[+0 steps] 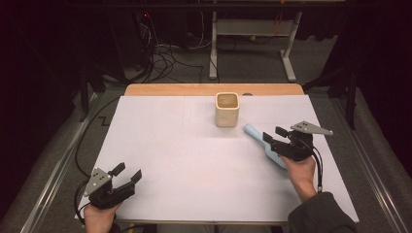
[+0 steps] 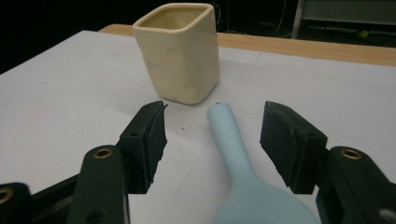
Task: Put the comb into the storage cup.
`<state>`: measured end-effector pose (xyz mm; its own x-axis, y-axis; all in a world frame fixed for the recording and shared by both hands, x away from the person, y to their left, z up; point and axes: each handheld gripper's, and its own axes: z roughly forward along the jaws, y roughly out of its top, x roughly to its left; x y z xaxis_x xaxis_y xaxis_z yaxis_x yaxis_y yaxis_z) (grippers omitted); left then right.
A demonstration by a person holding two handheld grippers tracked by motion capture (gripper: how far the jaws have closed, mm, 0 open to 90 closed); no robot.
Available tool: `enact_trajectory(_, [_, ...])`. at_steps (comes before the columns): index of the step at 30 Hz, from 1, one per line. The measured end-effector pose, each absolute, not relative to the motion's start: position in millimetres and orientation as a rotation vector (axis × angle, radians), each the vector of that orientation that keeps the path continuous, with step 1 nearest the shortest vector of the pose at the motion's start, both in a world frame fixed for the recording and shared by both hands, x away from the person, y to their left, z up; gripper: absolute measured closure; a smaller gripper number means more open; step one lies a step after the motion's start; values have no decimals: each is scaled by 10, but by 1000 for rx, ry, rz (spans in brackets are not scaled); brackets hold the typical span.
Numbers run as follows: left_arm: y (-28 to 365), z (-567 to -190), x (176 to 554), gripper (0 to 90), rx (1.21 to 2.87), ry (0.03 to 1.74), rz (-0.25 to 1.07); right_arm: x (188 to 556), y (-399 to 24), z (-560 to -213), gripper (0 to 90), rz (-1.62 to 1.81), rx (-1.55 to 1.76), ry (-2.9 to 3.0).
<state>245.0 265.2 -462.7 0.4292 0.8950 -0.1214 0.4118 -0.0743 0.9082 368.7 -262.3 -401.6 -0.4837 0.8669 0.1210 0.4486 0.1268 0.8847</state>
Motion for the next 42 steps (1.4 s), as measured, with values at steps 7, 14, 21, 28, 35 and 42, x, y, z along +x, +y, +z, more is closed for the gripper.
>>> enact_trajectory(7, [2637,-4626,2456,316,1693,1138,605,3876,-2557,-3947,489,1175,1341,2078])
enact_trajectory(14, [2636,-4625,2456,316,1693,1135,604,4056,-2487,-3912,540,1057,1381,2164])
enact_trajectory(21, [2637,-4625,2458,315,1690,1135,605,4244,-2376,-3866,627,960,1377,2244])
enact_trajectory(28, [2642,-4623,2461,314,1692,1136,602,4496,-2242,-3836,752,821,1412,2323])
enact_trajectory(35, [2645,-4625,2463,314,1688,1135,600,4710,-2140,-3871,846,729,1463,2362])
enact_trajectory(42, [2643,-4626,2466,313,1686,1135,597,4849,-2102,-3952,887,667,1523,2376])
